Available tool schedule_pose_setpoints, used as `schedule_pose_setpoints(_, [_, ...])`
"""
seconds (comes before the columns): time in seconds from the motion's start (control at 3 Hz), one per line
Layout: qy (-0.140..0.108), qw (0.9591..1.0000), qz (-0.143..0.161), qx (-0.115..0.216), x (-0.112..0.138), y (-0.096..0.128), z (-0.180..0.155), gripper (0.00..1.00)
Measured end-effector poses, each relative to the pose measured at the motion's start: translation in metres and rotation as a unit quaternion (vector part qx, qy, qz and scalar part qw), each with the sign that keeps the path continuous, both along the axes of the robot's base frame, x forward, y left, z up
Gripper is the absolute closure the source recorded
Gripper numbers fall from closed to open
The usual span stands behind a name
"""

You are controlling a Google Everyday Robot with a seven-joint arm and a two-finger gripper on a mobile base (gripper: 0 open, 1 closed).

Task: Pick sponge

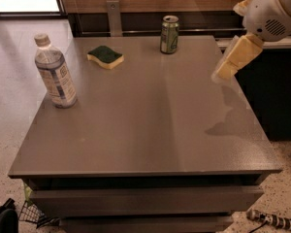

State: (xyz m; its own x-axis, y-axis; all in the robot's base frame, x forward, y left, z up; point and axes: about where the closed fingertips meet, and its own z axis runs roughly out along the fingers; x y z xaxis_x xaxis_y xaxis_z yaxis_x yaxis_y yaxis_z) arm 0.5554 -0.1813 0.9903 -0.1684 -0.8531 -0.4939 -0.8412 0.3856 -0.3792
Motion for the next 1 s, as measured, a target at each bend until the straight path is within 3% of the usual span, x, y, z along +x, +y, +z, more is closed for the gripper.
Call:
schedule_pose_setpoints(0.33, [-0.025, 0.9935, -0.004, 0.111, 0.034, 0.027, -0.007, 0.0])
schedule_pose_setpoints(0.67, [-0.04, 0.9754, -0.005, 0.217, 0.055, 0.057, -0.012, 0.0])
schedule_pose_setpoints(1.0, [-0.048, 0.9543, -0.009, 0.295, 0.073, 0.095, -0.009, 0.0])
